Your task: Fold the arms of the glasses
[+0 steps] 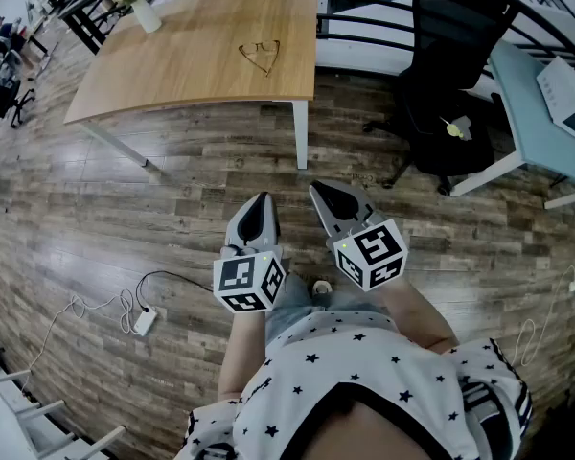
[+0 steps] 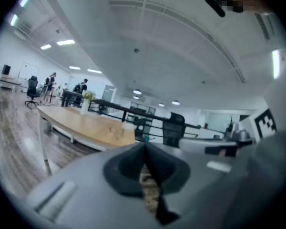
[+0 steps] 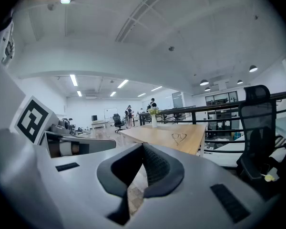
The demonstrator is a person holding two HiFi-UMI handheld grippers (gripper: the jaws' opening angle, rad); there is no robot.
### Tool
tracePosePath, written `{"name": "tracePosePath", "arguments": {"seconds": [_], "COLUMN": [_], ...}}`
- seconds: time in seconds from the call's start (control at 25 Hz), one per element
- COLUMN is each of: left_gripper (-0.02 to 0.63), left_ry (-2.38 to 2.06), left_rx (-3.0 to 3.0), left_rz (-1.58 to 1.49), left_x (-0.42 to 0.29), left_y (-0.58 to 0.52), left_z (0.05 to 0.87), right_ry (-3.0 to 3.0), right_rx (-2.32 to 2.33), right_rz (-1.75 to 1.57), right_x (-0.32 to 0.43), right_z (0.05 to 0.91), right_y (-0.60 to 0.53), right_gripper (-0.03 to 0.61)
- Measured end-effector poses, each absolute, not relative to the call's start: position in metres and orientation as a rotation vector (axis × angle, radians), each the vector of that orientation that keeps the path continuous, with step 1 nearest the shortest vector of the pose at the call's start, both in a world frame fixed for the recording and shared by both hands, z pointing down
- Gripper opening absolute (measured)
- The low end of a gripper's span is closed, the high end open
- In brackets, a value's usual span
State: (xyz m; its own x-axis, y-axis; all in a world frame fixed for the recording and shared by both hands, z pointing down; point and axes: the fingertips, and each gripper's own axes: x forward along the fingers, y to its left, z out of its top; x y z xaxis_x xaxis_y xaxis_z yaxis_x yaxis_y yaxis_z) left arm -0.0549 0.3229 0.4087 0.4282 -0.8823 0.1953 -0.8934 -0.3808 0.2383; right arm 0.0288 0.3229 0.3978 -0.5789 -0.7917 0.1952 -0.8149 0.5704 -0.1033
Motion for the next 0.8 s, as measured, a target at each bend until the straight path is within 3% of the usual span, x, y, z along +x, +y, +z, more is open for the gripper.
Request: {"name": "tracePosePath", "arguments": {"seconds": [0.8], "left_gripper": [0.006], "left_ry": [-1.566], "left_rx": [2.348], "left_rz": [-0.039], "left_x": [-0.069], "left_y": [0.364], "left_z": [0.398], "right_ry": [-2.744], "right_rx": [1.274], "right_rz": [0.24], "right_x": [0.019], "right_z": [0.383], "right_y": [0.365], "right_gripper": [0.017]}}
